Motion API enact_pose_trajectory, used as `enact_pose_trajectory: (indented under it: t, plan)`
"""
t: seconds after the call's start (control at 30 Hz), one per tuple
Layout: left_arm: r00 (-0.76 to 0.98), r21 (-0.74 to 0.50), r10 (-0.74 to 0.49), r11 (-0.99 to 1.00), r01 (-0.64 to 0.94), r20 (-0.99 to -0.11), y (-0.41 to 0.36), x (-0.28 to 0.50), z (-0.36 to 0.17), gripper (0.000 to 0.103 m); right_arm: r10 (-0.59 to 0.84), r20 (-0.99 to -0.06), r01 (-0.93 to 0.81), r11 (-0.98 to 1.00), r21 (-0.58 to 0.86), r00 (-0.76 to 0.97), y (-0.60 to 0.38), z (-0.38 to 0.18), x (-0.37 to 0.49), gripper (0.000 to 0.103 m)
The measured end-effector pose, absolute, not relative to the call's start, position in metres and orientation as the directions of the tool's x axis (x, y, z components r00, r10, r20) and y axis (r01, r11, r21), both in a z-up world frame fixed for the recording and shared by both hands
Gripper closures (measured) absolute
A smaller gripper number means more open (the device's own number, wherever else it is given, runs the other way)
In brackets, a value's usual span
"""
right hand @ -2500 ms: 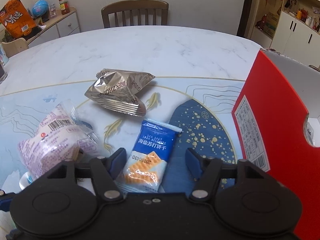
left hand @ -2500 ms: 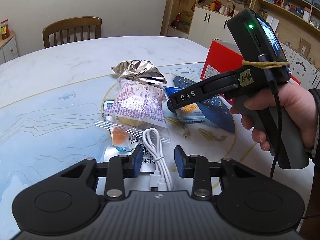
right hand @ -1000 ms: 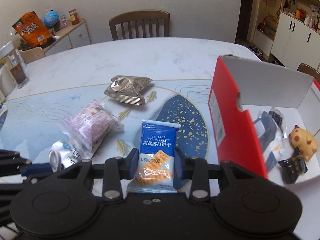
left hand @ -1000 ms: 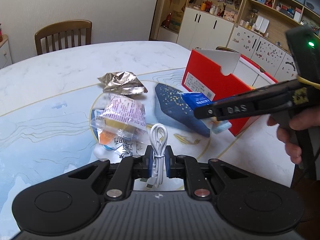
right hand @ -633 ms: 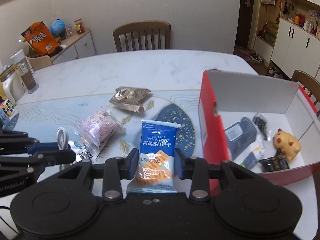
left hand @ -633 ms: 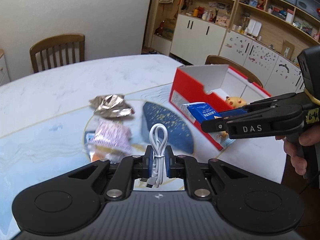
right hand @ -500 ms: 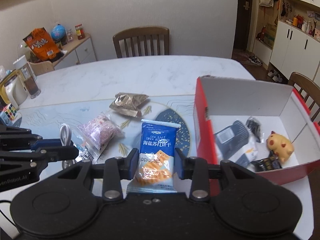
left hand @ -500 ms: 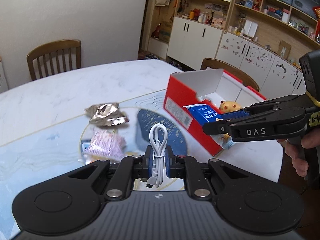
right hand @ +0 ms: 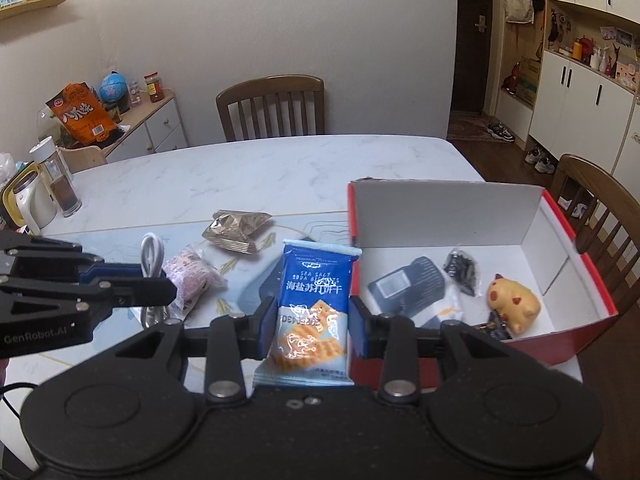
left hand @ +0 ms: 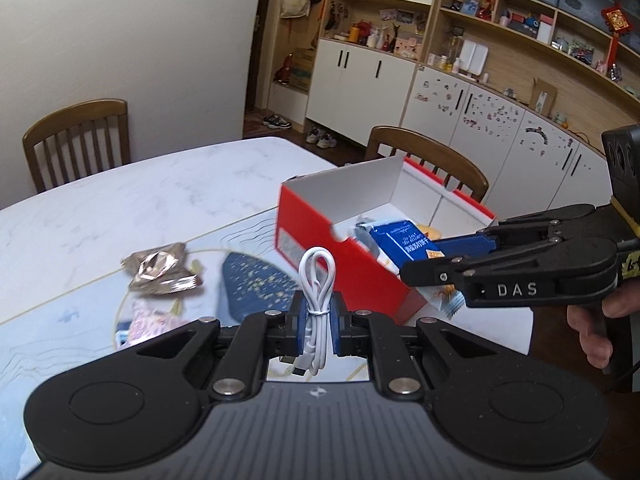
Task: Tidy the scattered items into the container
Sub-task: 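Carry the white cable and blue biscuit packet into the red box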
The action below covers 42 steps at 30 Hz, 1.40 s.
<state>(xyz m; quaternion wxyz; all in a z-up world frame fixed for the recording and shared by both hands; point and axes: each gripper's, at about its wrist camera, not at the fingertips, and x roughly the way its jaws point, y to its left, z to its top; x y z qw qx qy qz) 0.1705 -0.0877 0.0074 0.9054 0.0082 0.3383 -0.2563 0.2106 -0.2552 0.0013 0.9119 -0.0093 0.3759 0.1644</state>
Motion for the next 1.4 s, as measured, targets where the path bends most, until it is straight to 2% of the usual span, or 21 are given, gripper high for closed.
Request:
enact_pose_trajectory:
  t: [0.77, 1.4]
  plan:
    - [0.584, -0.133, -0.510, 0.813, 0.567, -0.632, -0.210, 0.227, 0.014, 0.092, 0.251, -0.681, -0.269, 0.960, 0.081, 0.688, -0.361, 0.005, 0.247, 0.067]
    - [0.494, -0.144, -0.472, 0.813, 0.564, -0.731, -0.262, 0.304, -0.013, 0.092, 0.255, -0.718, -0.283, 0.955, 0.084, 0.647, -0.396, -0.024, 0.300, 0.067]
